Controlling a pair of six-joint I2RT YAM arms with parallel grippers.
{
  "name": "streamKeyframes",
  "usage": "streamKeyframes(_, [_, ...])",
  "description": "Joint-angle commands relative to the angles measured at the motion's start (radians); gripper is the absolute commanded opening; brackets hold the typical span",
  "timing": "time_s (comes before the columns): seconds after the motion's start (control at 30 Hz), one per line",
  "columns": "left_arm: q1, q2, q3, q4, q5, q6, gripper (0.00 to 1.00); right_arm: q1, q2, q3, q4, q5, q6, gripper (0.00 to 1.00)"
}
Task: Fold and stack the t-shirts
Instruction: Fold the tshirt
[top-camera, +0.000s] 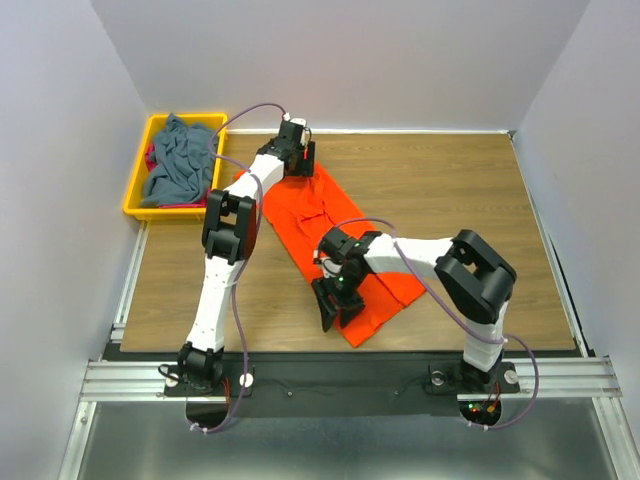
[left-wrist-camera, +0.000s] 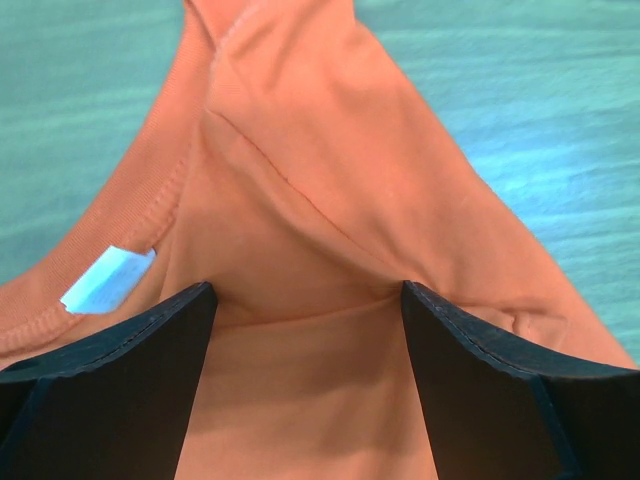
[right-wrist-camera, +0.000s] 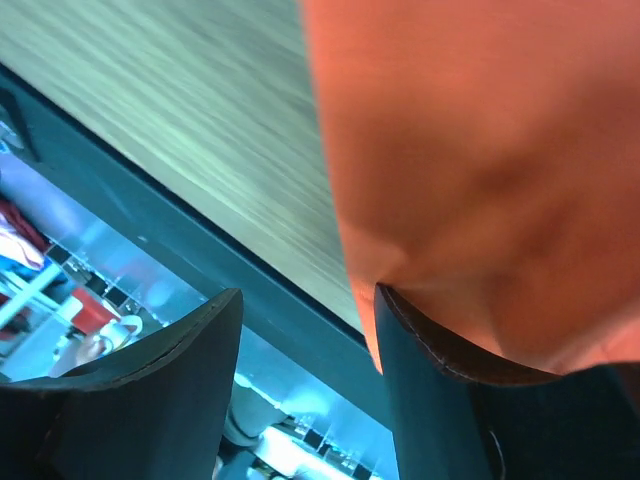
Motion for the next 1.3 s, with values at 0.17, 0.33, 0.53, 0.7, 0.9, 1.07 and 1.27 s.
streamKeyframes(0.17, [0.006, -0.030, 0.072, 0.168, 0.063, 0.134, 0.92, 0.040, 0.027, 0.171, -0.092, 0.084, -0.080, 0.64])
streamKeyframes(0.33, [0.003, -0.200, -0.015, 0.211, 0.058, 0.090, 0.95, 0.037, -0.015, 0.260, -0.149, 0.219, -0.130, 0.66])
streamKeyframes(0.53, [-0.001, -0.466, -0.189, 0.204, -0.044, 0.027, 0.95, -0.037, -0.061, 0.314, -0.177, 0.385, -0.195, 0.66])
streamKeyframes(0.7, [-0.004, -0.631, -0.360, 0.126, -0.138, -0.093, 0.92, -0.216, -0.093, 0.263, -0.158, 0.461, -0.245, 0.61])
streamKeyframes(0.9, [-0.038, -0.735, -0.564, 0.072, -0.172, -0.145, 0.82, -0.354, -0.122, 0.189, -0.123, 0.491, -0.270, 0.57])
streamKeyframes(1.07, [-0.049, -0.690, -0.617, 0.064, -0.179, -0.139, 0.70, -0.382, -0.159, 0.140, -0.094, 0.500, -0.259, 0.57])
streamKeyframes(1.27, [-0.050, -0.568, -0.571, 0.056, -0.222, -0.138, 0.68, -0.387, -0.183, 0.057, -0.069, 0.531, -0.236, 0.59])
